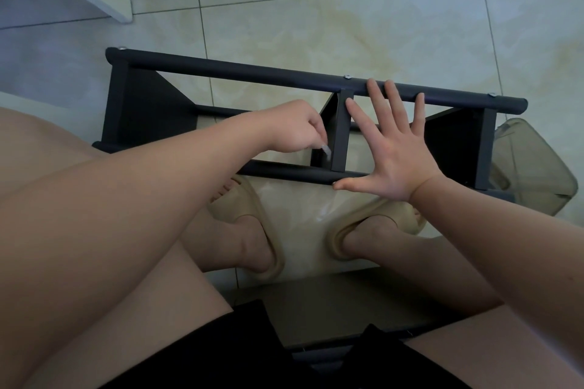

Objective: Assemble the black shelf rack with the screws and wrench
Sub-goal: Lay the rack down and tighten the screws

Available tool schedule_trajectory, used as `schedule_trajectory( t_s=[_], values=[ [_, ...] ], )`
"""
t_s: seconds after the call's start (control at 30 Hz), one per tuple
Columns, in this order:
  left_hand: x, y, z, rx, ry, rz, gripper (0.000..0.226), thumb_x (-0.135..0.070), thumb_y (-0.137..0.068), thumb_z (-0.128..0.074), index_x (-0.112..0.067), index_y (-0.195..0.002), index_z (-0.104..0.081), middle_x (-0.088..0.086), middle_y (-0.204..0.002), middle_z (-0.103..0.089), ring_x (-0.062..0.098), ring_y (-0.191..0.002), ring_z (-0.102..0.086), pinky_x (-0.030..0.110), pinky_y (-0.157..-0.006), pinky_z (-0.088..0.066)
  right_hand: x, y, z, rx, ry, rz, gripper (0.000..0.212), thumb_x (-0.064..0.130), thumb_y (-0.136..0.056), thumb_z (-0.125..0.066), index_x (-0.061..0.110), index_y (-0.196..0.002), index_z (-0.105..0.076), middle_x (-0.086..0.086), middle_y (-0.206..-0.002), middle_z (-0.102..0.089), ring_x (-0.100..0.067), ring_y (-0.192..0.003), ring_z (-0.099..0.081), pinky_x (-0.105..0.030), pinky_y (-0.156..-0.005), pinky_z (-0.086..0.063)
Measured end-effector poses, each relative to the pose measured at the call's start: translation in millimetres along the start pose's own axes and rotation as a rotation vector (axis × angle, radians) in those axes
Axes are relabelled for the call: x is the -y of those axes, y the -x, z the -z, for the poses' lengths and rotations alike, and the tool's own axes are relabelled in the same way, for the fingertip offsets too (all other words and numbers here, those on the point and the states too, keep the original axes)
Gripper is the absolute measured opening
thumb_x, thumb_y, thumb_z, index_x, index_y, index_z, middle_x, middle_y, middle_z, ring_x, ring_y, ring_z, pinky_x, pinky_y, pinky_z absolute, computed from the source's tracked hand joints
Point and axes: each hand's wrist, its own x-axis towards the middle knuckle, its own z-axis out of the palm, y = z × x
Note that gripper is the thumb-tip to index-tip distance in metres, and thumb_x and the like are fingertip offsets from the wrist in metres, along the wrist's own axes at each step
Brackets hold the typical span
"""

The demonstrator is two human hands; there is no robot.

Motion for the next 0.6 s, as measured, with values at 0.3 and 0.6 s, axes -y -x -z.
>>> schedule_trajectory(
  t_s=[0.3, 0.6],
  values=[
    [-0.3, -5.9, -8.9, -0.103, 0.418, 0.167, 0.007, -0.02, -0.094, -0.065, -0.021, -0.086, -0.064, 0.0, -0.09, -0.073, 0.013, -0.076, -0.07, 0.028, -0.071, -0.049, -0.6, 0.0, -1.7, -0.008, 0.004, 0.004, 0.126, 0.101, -0.067, -0.035, 0.024, -0.164, -0.011, -0.013, -0.17, 0.003, -0.037, -0.156, 0.008, -0.073, -0.117, 0.007],
    [-0.8, -3.7, -8.3, -0.221, 0.502, 0.247, 0.004, -0.025, -0.095, -0.063, -0.021, -0.094, -0.065, -0.001, -0.088, -0.075, 0.014, -0.076, -0.071, 0.03, -0.076, -0.053, -1.3, -0.5, -1.9, -0.018, -0.003, 0.008, 0.125, 0.101, -0.068, -0.032, 0.025, -0.163, -0.01, -0.013, -0.17, 0.003, -0.038, -0.156, 0.008, -0.072, -0.117, 0.009]
  ],
)
